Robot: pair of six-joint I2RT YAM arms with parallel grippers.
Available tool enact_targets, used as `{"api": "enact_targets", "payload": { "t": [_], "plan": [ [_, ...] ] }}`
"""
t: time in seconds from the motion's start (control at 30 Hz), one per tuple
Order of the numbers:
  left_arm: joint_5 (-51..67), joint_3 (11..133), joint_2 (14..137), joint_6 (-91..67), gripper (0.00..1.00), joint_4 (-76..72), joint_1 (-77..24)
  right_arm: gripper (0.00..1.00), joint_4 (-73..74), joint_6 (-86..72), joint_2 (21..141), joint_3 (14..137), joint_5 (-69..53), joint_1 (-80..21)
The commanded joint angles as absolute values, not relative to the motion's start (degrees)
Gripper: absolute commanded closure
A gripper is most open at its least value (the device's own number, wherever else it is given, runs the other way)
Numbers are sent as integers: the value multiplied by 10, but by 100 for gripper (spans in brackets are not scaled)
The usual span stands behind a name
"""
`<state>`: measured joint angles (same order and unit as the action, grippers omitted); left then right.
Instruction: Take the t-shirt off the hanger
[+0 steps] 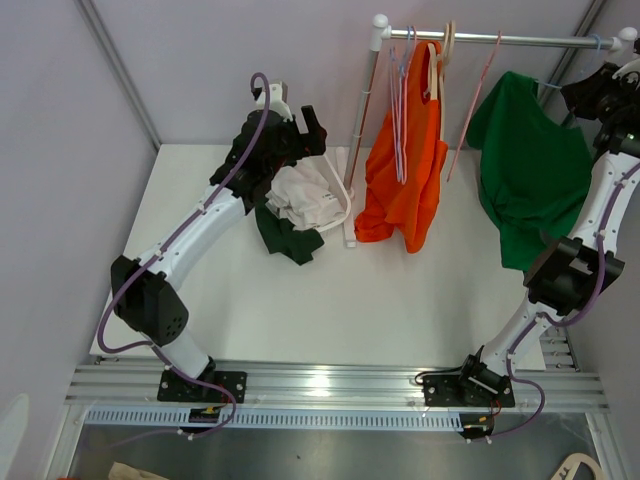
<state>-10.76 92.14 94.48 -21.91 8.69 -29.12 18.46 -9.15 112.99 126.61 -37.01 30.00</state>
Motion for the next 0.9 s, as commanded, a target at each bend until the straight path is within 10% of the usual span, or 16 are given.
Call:
{"api": "enact_targets", "payload": {
  "t": [0.0, 0.1, 0.87],
  "plan": [
    [-106, 920, 933, -212, 0, 61, -294, 87, 172, -110, 1131, 1313, -388, 297],
    [-106, 919, 932, -211, 0, 62, -294, 100, 179, -112, 1129, 1317, -383, 294],
    [-119, 882, 838, -190, 1, 57, -299, 100, 274, -122, 1021, 1324, -259, 229]
  ]
}}
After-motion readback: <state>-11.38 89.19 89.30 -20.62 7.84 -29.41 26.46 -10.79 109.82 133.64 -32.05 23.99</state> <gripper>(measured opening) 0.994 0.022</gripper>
